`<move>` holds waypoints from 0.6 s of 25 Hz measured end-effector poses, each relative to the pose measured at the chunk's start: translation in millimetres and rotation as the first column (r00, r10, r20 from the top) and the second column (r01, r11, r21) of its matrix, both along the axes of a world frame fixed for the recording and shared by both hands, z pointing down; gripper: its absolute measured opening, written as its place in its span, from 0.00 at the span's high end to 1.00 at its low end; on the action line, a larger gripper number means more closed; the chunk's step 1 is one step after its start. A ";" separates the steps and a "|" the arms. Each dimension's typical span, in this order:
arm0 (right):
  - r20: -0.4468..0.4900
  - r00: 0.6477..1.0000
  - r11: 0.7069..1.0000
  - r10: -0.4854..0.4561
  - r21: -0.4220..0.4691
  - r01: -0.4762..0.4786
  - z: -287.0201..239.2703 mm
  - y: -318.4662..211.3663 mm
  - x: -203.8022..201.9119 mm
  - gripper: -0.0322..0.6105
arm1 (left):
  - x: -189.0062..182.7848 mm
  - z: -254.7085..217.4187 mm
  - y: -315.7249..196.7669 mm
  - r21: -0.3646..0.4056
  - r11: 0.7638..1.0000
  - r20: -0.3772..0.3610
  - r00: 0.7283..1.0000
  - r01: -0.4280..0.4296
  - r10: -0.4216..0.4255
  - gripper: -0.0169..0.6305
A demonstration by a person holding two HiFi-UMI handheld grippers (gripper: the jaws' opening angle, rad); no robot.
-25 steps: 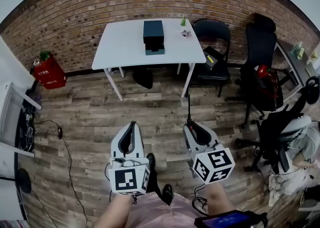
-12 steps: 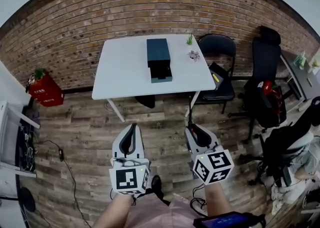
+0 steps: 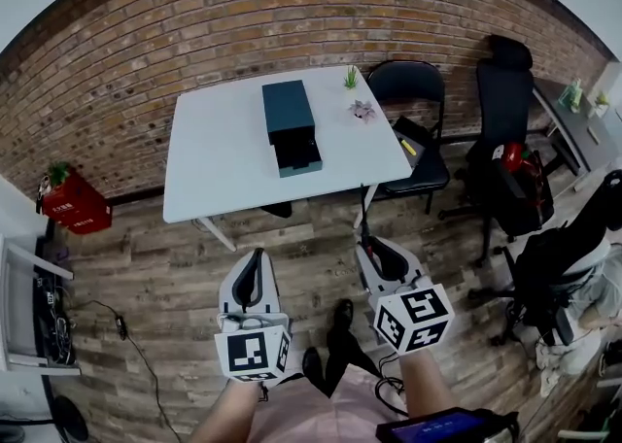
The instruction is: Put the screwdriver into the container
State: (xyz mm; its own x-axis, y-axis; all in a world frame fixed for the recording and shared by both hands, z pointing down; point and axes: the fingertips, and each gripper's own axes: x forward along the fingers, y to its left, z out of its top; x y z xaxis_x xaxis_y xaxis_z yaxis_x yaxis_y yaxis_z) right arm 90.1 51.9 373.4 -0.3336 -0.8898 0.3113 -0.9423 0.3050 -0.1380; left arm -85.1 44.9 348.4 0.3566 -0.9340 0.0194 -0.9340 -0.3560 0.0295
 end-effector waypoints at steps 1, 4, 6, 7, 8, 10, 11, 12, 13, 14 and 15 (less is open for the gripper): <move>0.002 1.000 1.000 0.002 -0.001 -0.002 1.1 -6.1 2.0 0.81 | 2.5 2.1 -5.5 -0.001 1.000 0.004 1.000 -0.004 0.004 0.96; 0.014 1.000 1.000 0.008 -0.008 -0.008 6.4 -26.6 9.4 0.81 | 11.5 7.8 -24.2 -0.001 1.000 0.018 1.000 -0.016 0.016 0.96; 0.020 1.000 1.000 0.004 -0.018 -0.003 12.0 -44.5 15.6 0.81 | 17.9 10.5 -42.4 0.004 1.000 0.028 1.000 -0.013 0.013 0.96; 0.023 1.000 1.000 0.001 -0.024 0.000 15.6 -54.9 19.2 0.81 | 21.3 11.9 -53.2 0.006 1.000 0.032 0.999 -0.011 0.010 0.96; 0.028 1.000 1.000 -0.002 -0.031 0.003 19.5 -66.2 22.9 0.81 | 24.9 13.5 -64.8 0.007 1.000 0.036 0.999 -0.009 0.009 0.96; 0.038 0.999 0.999 -0.006 -0.045 0.007 27.2 -90.4 29.9 0.81 | 31.8 17.8 -88.8 0.007 1.000 0.046 0.999 -0.008 0.008 0.96; 0.043 0.999 0.999 -0.009 -0.051 0.012 30.9 -103.3 33.0 0.81 | 34.9 19.8 -101.5 0.007 1.000 0.051 0.999 -0.005 0.005 0.96; 0.048 0.999 0.998 -0.014 -0.057 0.017 34.2 -116.6 35.8 0.81 | 37.8 21.3 -114.5 0.006 1.000 0.055 0.998 0.000 0.000 0.96; 0.052 0.998 0.998 -0.020 -0.064 0.023 37.3 -129.7 38.4 0.81 | 40.6 22.2 -127.5 0.003 1.000 0.059 0.998 0.007 -0.007 0.96; 0.056 0.998 0.997 -0.026 -0.071 0.030 39.8 -142.5 41.0 0.81 | 43.8 22.1 -140.1 0.001 1.000 0.063 0.998 0.012 -0.012 0.96; 0.059 0.998 0.996 -0.033 -0.076 0.037 41.5 -154.9 43.5 0.81 | 47.1 21.1 -152.0 0.002 1.000 0.067 0.998 0.018 -0.018 0.96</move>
